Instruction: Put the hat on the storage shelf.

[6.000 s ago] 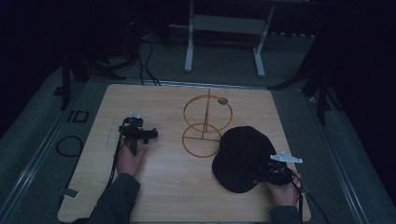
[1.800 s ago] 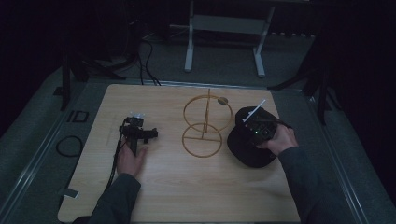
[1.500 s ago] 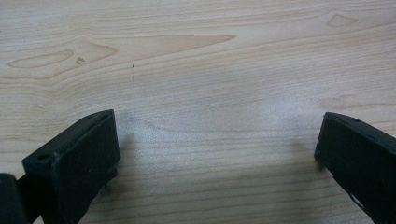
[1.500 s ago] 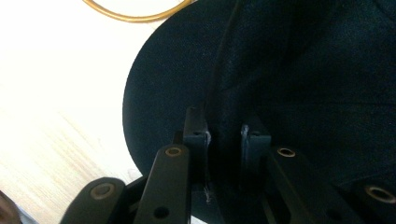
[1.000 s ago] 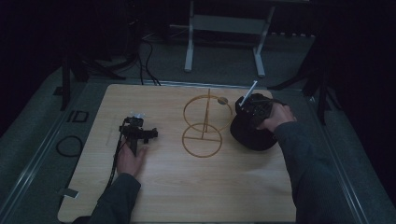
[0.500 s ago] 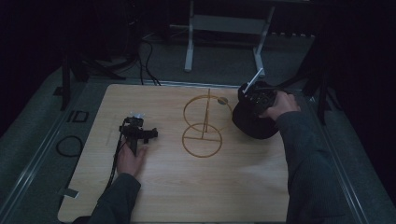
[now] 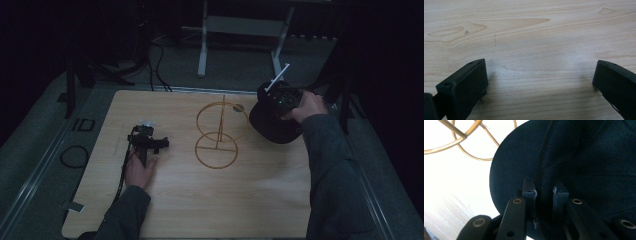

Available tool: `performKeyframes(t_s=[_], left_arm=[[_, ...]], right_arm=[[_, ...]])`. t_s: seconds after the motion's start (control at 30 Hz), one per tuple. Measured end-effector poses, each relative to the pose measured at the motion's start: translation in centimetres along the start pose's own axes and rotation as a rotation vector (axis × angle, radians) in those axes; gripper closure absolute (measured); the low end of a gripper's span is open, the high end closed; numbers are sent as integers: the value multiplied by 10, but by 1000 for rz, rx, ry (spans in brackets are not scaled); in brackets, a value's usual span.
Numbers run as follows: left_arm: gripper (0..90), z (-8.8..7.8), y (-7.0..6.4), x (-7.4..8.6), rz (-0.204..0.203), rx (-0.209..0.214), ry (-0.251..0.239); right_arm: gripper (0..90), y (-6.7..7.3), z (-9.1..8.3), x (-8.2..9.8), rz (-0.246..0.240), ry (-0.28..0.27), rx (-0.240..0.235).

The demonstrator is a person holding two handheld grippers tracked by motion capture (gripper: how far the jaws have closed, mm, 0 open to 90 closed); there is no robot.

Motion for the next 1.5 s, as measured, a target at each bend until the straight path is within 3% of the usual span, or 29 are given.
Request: performKeyframes(t_s=[0.77,1.5], left_arm=[[0,0,0,0,0,0,0],[0,0,0,0,0,0,0]], right_arm=[[779,11,-40,-23,-56,-59,7],[778,24,-65,-27,-111,-113,2]])
Point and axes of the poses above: each handheld gripper's, and its own axes: z roughly forward along the jaws, x roughly out of its underside, y roughly to its left, the point moved 5 cm from there along z, roughly forward along the jaws, and after that the axes turned 4 degrees about -y, right-handed, at the moved point
